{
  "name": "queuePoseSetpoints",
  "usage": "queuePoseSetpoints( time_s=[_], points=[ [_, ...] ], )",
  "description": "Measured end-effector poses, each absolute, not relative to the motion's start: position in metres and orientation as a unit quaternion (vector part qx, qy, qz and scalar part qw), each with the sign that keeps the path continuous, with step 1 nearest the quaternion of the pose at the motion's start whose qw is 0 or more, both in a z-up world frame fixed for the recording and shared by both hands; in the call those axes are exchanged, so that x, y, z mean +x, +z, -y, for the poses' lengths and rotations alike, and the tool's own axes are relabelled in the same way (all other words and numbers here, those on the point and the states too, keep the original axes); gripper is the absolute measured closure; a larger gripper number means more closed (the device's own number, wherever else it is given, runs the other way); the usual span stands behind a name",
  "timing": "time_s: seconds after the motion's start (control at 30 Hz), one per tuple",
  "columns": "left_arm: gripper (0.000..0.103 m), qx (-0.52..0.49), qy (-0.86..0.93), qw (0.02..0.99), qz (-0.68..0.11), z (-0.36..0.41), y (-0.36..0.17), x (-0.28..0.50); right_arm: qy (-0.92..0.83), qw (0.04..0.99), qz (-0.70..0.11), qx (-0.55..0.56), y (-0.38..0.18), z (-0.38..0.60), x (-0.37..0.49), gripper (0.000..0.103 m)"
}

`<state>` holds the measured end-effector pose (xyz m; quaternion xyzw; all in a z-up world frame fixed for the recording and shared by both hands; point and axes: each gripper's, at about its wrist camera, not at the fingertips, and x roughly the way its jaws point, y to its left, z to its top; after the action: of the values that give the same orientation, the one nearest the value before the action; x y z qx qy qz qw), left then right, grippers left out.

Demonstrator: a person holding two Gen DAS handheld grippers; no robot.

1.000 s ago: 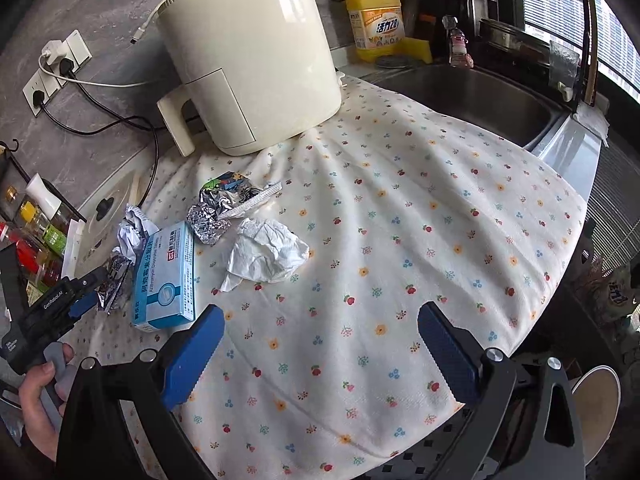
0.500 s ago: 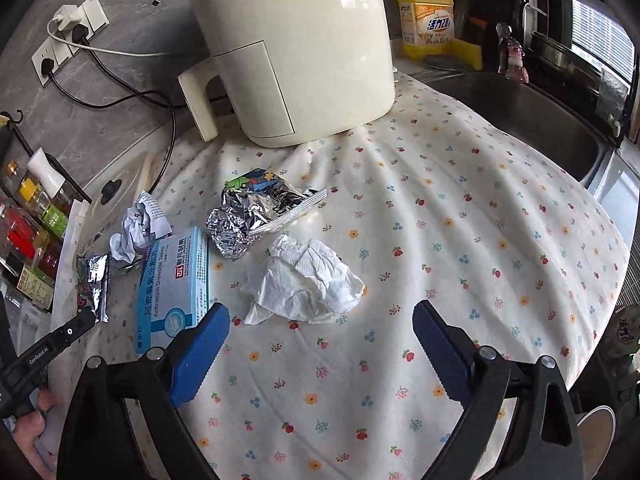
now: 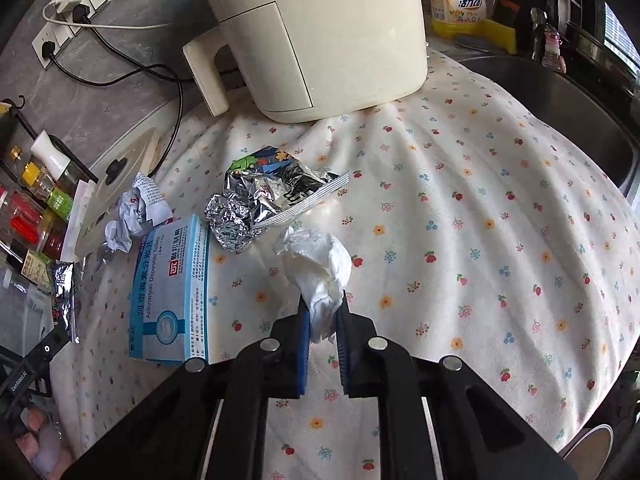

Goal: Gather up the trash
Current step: 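Grasp the crumpled white tissue with the right tool while the left tool grasps the colourful foil snack bag, then carry the tissue and snack bag over the white bin with both tools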

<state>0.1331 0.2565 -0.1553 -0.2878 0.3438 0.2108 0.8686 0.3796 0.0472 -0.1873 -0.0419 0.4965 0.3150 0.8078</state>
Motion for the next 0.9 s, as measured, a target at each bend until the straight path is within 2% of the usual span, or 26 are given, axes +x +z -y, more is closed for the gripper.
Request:
queuePoseSetpoints(
  time_s=[0.33, 0.9],
  points=[
    [0.096, -0.266, 0.170, 0.895, -0.316, -0.204, -0.120, 0.157, 0.307, 0.817, -0.487, -0.011, -0.167, 0.031, 0.359, 0.091],
    [0.096, -0.200, 0.008, 0.905, -0.375, -0.039, -0.119, 0.250, 0.169, 0.854, -0.486, 0.073, -0.162, 0.243, 0.348, 0.091]
  ],
)
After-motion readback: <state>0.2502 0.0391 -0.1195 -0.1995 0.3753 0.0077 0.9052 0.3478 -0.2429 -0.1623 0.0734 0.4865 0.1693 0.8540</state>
